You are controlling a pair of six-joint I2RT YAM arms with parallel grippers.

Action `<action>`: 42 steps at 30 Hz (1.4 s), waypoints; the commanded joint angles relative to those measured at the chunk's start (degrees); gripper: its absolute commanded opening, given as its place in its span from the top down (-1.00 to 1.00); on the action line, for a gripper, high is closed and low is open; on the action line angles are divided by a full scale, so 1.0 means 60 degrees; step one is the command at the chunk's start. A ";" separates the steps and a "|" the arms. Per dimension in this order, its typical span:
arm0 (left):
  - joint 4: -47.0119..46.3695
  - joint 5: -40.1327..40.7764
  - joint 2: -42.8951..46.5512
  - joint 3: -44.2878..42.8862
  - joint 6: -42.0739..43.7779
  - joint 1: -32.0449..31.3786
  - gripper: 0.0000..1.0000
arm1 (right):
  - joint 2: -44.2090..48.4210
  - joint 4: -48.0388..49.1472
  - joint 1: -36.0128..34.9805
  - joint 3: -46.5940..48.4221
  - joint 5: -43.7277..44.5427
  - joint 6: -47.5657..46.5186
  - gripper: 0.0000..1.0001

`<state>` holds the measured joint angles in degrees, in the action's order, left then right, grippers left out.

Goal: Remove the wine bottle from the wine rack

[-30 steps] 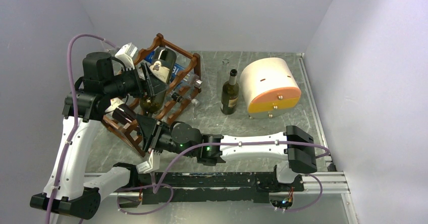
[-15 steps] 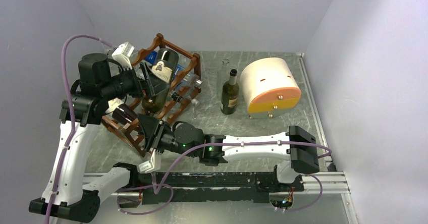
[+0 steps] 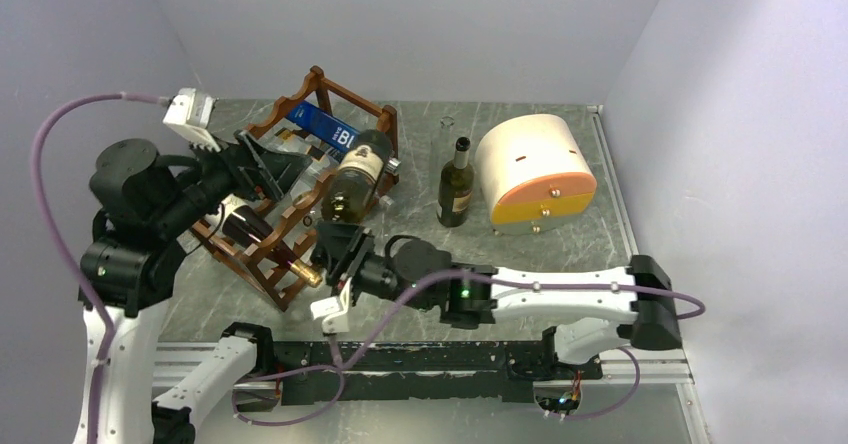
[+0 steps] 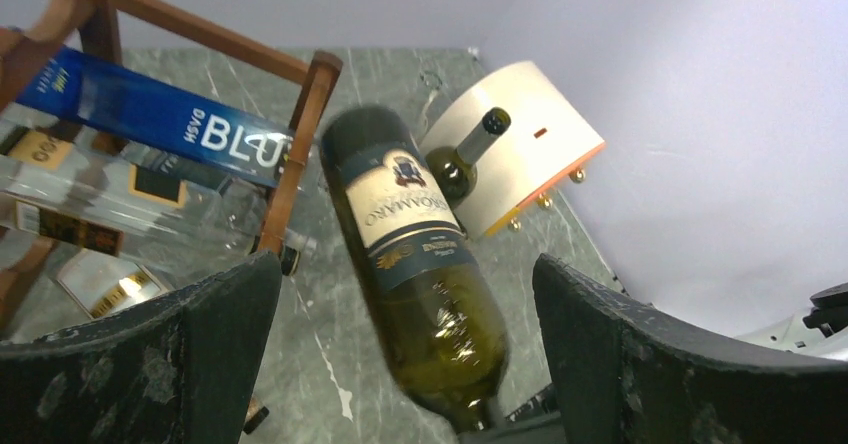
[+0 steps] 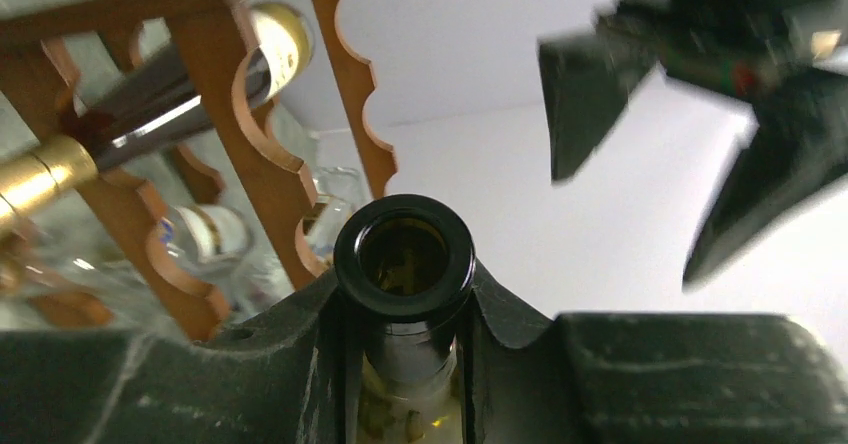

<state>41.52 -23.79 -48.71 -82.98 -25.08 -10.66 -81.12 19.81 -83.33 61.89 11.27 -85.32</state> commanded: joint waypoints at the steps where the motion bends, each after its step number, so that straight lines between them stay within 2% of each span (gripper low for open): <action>1: -0.0755 0.0607 0.0515 0.0031 0.0254 0.0034 -0.98 | 0.1521 -0.0682 0.0054 0.1022 0.0167 0.3848 1.00; 9: -0.0983 0.0940 0.0749 0.0456 0.0364 0.0031 -0.98 | 0.3288 -0.3317 0.0208 0.0445 0.0761 0.8807 1.00; 14: -0.1177 0.0989 0.0904 0.0923 0.0270 0.0035 -0.98 | 0.4518 -0.3639 0.0754 -0.1097 0.0907 1.0903 1.00; 18: -0.1247 0.0878 0.0874 0.1132 0.0196 0.0033 -0.98 | 0.5201 -0.3516 0.1898 -0.2022 0.0374 1.2107 1.00; 22: -0.1094 0.0911 0.0822 0.1057 0.0196 0.0042 -0.97 | 0.5360 -0.3715 0.3113 -0.2442 -0.0040 1.2700 1.00; 27: -0.1119 0.0979 0.0966 0.1218 0.0138 0.0038 -0.98 | 0.5368 -0.3442 0.3731 -0.2911 0.0221 1.2792 1.00; 36: -0.0945 0.1021 0.0970 0.1174 0.0250 0.0037 -0.98 | 0.5804 -0.0576 0.4860 -0.4333 0.0701 1.3335 1.00; 42: -0.0870 0.1012 0.1015 0.1233 0.0239 0.0048 -0.98 | 0.5376 0.0310 0.5496 -0.4499 0.1001 1.3322 1.00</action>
<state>36.73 -18.59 -43.11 -75.77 -23.81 -10.66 -48.64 9.63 -52.66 34.70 15.05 -5.98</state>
